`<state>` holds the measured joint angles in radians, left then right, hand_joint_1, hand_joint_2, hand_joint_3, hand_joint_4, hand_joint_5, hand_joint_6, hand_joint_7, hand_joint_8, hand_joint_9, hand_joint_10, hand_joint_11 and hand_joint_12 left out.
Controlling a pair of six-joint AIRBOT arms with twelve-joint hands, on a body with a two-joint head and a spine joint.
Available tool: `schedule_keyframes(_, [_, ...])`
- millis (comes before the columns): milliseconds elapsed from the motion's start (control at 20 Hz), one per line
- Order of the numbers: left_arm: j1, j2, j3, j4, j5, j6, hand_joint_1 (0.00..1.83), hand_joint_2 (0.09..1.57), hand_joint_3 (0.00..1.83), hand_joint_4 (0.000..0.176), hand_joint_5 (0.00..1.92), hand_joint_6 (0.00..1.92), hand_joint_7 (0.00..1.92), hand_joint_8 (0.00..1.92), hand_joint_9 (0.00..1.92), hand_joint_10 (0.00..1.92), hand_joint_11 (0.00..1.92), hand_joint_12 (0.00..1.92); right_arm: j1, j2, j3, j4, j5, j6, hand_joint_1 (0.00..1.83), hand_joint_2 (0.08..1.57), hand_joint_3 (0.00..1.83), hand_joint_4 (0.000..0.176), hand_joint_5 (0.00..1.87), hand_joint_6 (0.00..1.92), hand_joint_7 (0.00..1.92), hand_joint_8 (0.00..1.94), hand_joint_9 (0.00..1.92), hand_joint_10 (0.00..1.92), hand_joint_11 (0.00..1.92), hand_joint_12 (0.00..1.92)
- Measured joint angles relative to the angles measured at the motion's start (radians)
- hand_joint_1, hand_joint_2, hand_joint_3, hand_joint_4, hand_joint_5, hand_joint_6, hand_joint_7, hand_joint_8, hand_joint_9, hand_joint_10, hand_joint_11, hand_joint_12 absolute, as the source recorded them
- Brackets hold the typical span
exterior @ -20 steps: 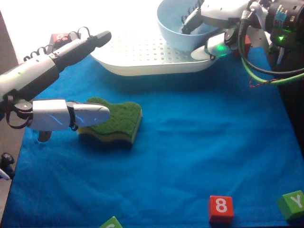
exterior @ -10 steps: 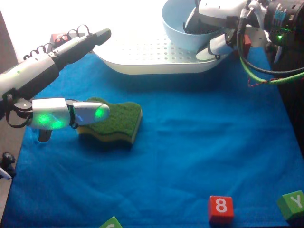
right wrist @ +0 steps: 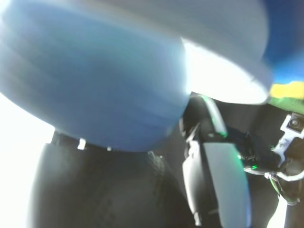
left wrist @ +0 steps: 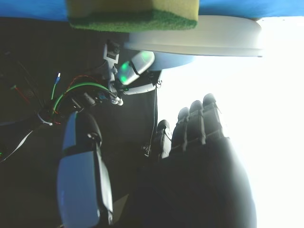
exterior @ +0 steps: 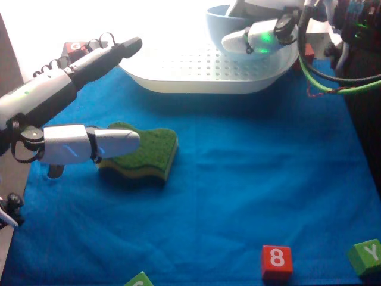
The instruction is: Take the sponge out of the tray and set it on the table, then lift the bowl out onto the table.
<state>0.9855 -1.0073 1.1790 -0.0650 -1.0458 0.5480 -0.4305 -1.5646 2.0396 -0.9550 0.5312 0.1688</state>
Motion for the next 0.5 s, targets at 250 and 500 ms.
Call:
schedule_keyframes(250, [0.005,0.0,0.0,-0.003,-0.01,-0.006,0.65,1.03,0.0,0.168,0.0,0.0,0.0,0.0,0.0,0.0,0.0,0.0,0.005,0.004,-0.008,-0.008,0.034,0.0,0.17,1.48,0.01,0.0,1.12,1.91,1.52,1.94,1.65,1.92,1.65,1.92])
schedule_keyframes(500, [0.005,0.0,0.0,-0.003,-0.013,-0.007,0.65,1.03,0.0,0.166,0.0,0.0,0.0,0.0,0.0,0.0,0.0,0.0,0.01,0.013,-0.008,-0.007,0.046,0.0,0.17,1.57,0.05,0.0,1.2,1.92,1.57,1.94,1.69,1.92,1.67,1.92])
